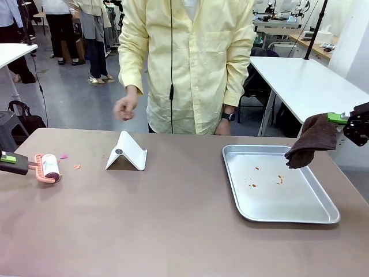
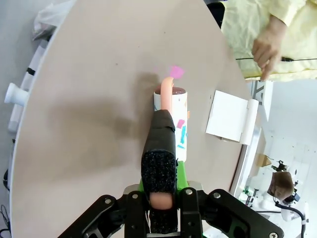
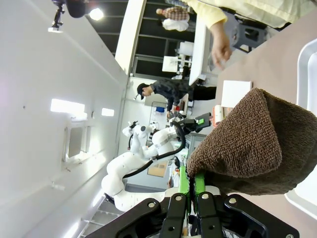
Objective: Clean the surface of the table.
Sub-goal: If a person points to the right, clean the right side of the table with your right hand, and if they point to the left, clean the left side with your left hand.
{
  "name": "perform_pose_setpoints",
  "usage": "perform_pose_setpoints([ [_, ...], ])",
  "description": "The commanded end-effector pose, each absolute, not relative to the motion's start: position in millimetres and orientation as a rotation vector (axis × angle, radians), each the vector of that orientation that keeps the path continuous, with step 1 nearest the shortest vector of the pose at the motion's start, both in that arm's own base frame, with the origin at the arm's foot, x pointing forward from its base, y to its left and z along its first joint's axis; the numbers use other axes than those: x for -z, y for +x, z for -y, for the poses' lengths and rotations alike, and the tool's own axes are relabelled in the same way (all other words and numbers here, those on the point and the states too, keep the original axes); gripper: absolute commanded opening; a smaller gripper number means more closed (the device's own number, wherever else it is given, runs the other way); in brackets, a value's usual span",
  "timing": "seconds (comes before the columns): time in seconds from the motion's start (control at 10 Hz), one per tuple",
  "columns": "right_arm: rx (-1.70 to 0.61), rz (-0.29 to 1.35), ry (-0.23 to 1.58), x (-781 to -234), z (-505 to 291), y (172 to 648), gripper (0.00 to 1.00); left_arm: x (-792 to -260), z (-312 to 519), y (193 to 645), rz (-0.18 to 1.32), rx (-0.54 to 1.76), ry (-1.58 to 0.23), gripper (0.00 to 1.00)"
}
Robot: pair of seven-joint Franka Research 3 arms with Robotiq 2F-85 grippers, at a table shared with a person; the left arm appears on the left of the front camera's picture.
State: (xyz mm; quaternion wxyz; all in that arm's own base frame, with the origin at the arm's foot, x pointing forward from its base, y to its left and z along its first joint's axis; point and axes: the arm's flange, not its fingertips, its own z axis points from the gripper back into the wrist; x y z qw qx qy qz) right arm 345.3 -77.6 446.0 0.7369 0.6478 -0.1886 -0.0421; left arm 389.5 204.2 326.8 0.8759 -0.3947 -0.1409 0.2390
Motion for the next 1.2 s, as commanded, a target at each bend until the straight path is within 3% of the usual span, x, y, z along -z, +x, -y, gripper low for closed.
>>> perform_pose_setpoints([
  [0.0, 0.095, 0.419, 1.433, -451.3, 77.2, 344.5, 0.0, -301.5, -187.8, 408.6, 0.242, -0.509, -0.753, 0.22],
  [0.8, 0.095, 0.419, 1.433, -451.3, 77.2, 344.5, 0.0, -302.7, -134.4, 472.1, 0.194, -0.507, -0.812, 0.22],
  [1.1, 0.095, 0.419, 1.433, -451.3, 77.2, 344.5, 0.0, -336.2, -137.8, 460.4, 0.295, -0.483, -0.932, 0.22],
])
